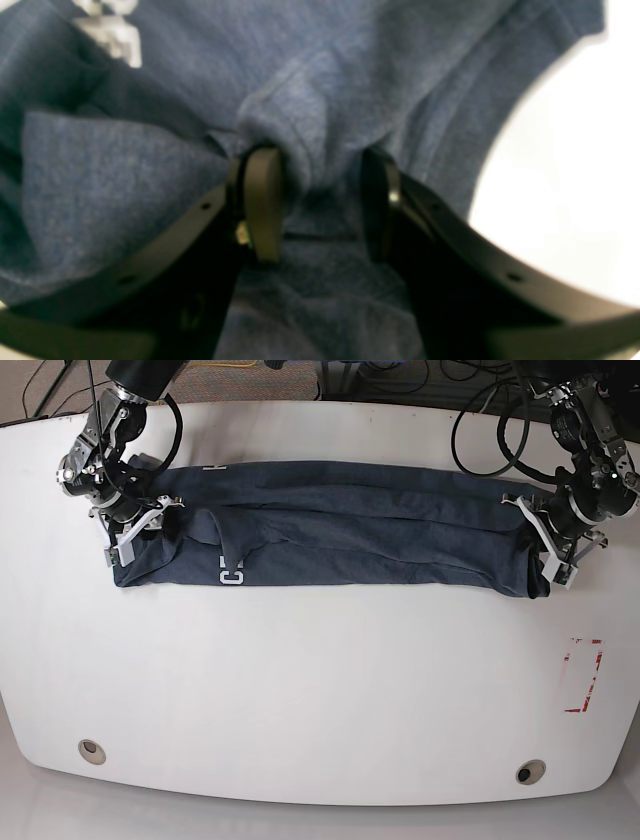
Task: Layout the t-shirt on the table in an organized manner, then fold the t-shirt properly
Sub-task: 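Carry the held strip end with the left gripper toward the right gripper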
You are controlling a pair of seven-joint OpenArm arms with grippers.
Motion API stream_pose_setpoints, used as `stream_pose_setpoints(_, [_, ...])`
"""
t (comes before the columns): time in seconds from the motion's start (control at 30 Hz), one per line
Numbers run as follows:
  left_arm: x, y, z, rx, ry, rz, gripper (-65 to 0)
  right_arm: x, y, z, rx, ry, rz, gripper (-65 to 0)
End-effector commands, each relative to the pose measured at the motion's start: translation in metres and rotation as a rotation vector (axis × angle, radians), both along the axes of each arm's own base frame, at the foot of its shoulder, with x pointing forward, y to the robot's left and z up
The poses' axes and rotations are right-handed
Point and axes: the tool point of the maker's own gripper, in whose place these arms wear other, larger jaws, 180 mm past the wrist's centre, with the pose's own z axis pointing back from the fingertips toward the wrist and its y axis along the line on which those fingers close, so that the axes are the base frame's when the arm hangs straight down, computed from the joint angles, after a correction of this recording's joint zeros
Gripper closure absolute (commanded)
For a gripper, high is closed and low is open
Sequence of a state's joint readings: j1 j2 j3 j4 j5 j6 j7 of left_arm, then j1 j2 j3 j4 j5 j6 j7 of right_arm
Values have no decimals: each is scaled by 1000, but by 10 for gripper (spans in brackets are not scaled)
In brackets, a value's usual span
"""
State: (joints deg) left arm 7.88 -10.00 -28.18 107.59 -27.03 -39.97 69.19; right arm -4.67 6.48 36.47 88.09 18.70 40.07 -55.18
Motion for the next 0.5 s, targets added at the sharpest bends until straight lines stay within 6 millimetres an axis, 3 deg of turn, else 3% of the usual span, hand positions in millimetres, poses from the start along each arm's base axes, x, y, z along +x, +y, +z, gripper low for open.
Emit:
stream_pose_setpoints(0.0, [10,-4,21,12,-78,-27,0,-1,-5,0,-19,11,1,-238])
stream_pose_setpoints(0.47, [8,-48,21,10,-76,-168,0,-6,-5,-3,-19,23,1,-238])
